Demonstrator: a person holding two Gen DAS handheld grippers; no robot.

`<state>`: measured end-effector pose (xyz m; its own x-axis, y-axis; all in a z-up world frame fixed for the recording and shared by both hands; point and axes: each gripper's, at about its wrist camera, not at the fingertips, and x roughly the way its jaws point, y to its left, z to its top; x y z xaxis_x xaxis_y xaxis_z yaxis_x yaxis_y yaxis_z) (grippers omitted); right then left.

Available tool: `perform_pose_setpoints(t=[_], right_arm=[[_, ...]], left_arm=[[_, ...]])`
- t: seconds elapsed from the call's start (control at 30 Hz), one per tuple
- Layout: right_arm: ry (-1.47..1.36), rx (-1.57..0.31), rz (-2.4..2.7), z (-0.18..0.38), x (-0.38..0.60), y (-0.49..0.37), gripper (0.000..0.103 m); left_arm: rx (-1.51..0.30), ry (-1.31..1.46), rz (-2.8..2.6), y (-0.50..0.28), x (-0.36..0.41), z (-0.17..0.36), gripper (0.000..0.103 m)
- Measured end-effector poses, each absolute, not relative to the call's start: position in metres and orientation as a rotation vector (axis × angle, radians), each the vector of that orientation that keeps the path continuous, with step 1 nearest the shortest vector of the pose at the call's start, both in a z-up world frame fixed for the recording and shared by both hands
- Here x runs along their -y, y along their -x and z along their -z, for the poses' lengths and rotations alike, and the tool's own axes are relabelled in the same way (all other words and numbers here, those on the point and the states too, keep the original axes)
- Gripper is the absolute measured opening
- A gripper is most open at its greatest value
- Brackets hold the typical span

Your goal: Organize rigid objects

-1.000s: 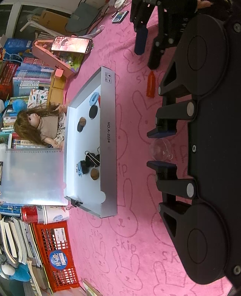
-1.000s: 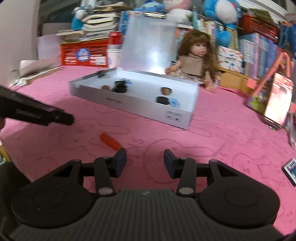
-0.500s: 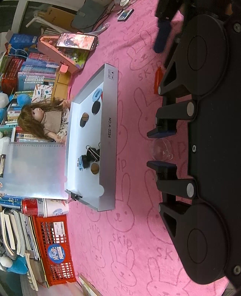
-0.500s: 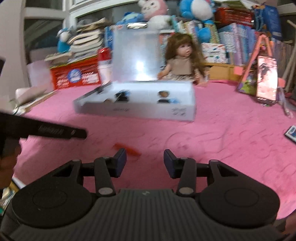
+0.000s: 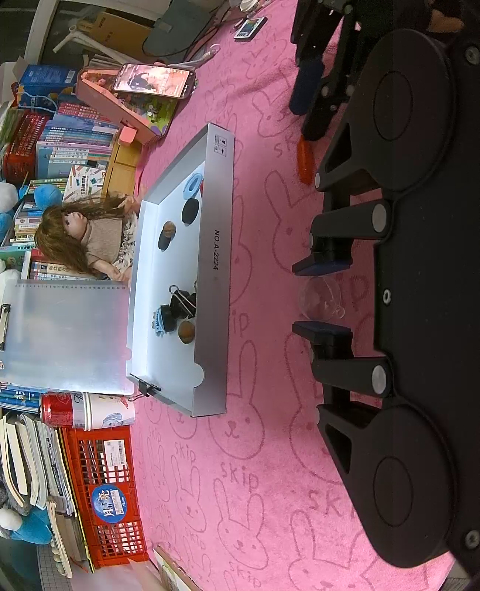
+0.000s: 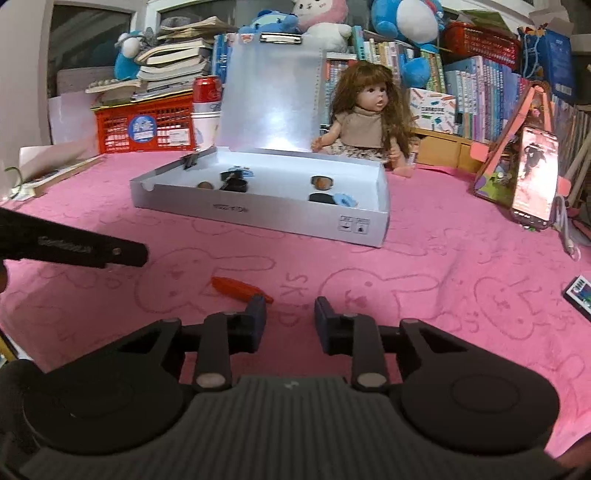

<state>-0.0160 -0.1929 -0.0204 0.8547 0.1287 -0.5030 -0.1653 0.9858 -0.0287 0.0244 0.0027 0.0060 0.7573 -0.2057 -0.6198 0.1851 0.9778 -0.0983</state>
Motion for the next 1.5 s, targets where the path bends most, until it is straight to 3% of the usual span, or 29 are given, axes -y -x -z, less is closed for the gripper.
perform_pose_setpoints(t=[0.43, 0.53, 0.6, 0.8, 0.93, 0.97, 1.0, 1.17, 1.5], right_arm=[[-0.01, -0.513, -0.088, 0.023, 0.203, 0.005, 0.052], [-0.031, -0.499, -0.075, 0.024, 0.204, 0.009, 0.057], [-0.05, -0.474, -0.06, 0.024, 0.205, 0.014, 0.06], [-0.077, -0.422, -0.073, 0.023, 0.201, 0.026, 0.063], [-0.09, -0.411, -0.101, 0.024, 0.192, 0.032, 0.066], [-0.095, -0.413, -0.107, 0.026, 0.189, 0.033, 0.067], [-0.1, -0.415, -0.114, 0.027, 0.187, 0.033, 0.067], [-0.088, -0.415, -0.116, 0.032, 0.172, 0.034, 0.073], [-0.086, -0.381, -0.018, 0.036, 0.151, 0.024, 0.073]], left_arm=[[-0.661, 0.01, 0.209, -0.021, 0.002, -0.002, 0.026], [-0.648, 0.003, 0.204, -0.018, 0.004, -0.001, 0.03], [-0.637, -0.006, 0.202, -0.016, 0.005, -0.001, 0.039], [-0.633, -0.023, 0.204, -0.01, 0.005, 0.0, 0.04], [-0.625, -0.046, 0.208, -0.008, 0.006, 0.001, 0.038], [-0.623, -0.045, 0.209, -0.008, 0.005, 0.001, 0.028], [-0.621, -0.044, 0.212, -0.008, 0.005, 0.001, 0.025], [-0.62, -0.049, 0.221, -0.007, 0.005, 0.001, 0.025], [-0.607, -0.018, 0.187, -0.009, -0.003, -0.002, 0.025]])
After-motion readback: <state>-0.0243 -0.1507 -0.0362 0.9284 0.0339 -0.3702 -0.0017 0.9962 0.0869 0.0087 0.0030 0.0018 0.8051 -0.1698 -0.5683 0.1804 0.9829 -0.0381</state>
